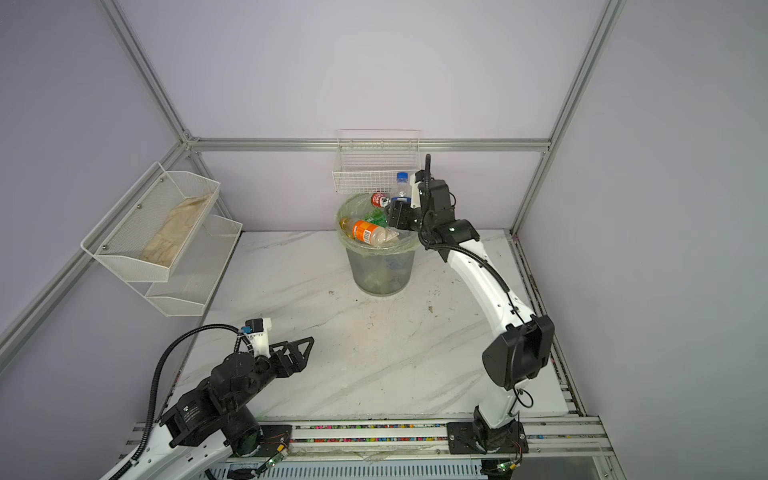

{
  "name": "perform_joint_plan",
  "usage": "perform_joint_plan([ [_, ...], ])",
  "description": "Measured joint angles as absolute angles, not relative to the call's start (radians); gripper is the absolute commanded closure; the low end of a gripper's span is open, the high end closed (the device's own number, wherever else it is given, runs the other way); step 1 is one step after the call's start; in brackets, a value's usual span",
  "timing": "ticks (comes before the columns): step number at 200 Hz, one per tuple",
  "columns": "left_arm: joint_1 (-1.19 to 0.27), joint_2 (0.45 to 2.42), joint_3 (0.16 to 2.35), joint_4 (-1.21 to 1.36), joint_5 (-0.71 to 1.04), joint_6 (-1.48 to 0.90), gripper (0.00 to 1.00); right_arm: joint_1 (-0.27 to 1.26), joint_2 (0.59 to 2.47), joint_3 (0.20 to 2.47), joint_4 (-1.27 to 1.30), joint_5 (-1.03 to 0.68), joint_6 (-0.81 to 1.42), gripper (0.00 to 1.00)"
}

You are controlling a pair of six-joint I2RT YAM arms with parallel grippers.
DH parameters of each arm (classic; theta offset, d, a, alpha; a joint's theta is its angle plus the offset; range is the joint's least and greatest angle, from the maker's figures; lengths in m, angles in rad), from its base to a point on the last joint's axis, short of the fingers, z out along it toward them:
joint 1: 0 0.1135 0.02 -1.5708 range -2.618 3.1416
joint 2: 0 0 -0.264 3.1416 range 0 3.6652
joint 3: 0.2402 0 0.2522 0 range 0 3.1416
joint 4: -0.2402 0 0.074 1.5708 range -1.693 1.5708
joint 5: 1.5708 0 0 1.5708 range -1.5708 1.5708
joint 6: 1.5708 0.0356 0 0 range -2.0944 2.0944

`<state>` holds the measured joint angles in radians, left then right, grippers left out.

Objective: Throw the plastic bottles in the bin

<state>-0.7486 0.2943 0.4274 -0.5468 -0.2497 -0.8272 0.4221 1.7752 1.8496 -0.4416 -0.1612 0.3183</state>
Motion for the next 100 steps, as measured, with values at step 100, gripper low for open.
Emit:
perform_joint_plan([
  [100,-0.749,0.266,0.427,-0.570,-0.262,-0.828,0.00,0.428,1.509,1.820,-0.455,-0.069,0.303,0.03],
])
